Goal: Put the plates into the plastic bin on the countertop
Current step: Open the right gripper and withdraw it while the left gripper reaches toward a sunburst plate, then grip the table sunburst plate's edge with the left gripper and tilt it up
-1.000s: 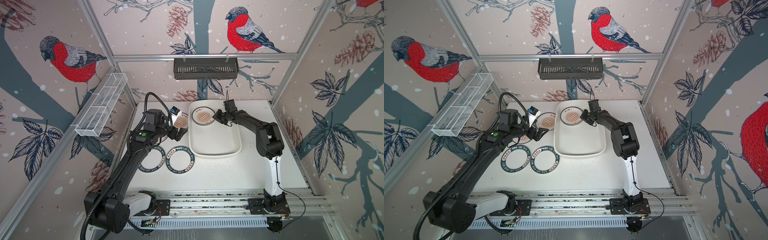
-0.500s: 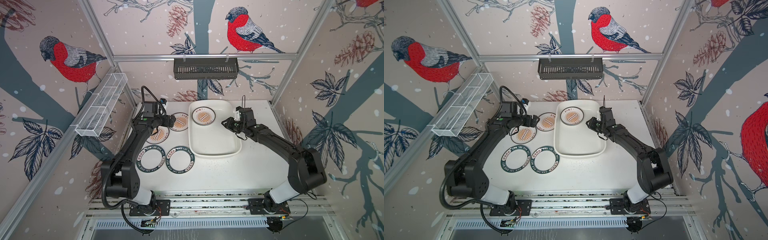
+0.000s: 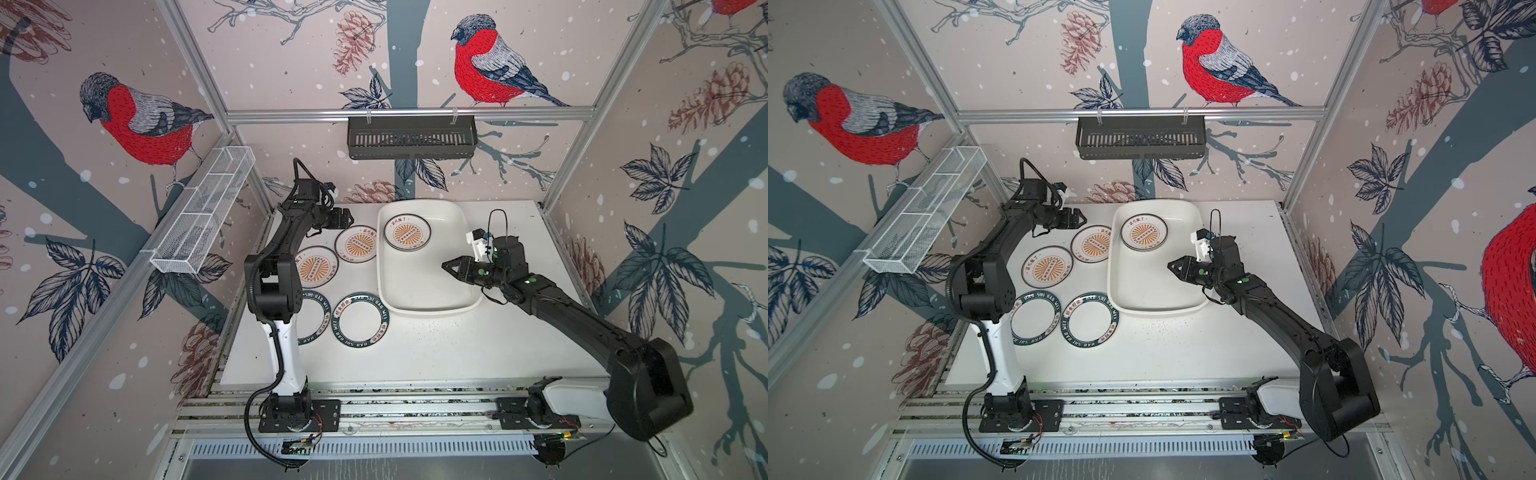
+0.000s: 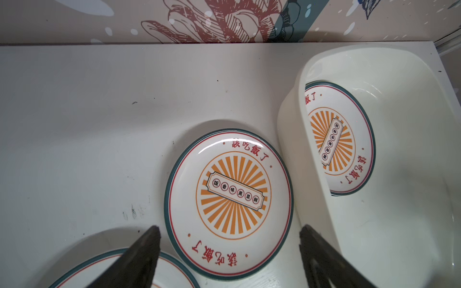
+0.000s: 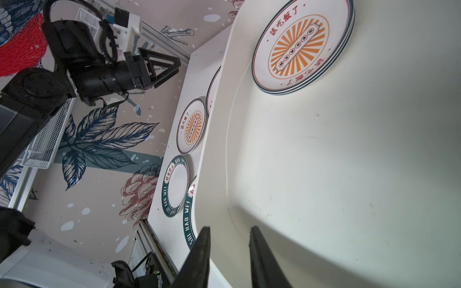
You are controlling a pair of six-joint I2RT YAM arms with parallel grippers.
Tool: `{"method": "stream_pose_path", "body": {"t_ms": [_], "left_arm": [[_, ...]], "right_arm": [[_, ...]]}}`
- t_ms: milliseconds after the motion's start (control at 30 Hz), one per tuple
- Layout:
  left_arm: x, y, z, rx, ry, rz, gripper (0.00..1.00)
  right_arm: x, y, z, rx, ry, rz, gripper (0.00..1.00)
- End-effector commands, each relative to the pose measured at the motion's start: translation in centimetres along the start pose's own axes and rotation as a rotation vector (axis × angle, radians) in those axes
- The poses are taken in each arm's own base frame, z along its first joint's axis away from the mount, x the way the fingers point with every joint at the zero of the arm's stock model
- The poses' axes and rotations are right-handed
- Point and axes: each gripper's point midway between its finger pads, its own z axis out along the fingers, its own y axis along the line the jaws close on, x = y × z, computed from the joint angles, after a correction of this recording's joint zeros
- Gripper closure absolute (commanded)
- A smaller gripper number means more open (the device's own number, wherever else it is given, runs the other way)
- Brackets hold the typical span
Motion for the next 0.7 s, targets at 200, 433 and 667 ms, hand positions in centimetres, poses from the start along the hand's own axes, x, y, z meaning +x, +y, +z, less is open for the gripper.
{"method": "stream_pose_path", "body": {"t_ms": [200, 433, 667], "left_arm": [[1.3, 1.5, 2.2, 0.024, 0.080, 0.019, 0.13], [1.3, 3.3, 2.6, 0.033, 0.065, 0.011, 0.14], [2.0, 3.9, 4.6, 0.074, 0.090, 0.014, 0.22]], "right_arm": [[0.7, 0.4, -1.0, -0.063, -0.011, -0.042, 0.71], [0.9, -0.1, -0.1, -0.105, 0.003, -0.010, 0.73], [1.0, -0.3, 0.6, -0.131, 0.011, 0.020, 0.74]]}}
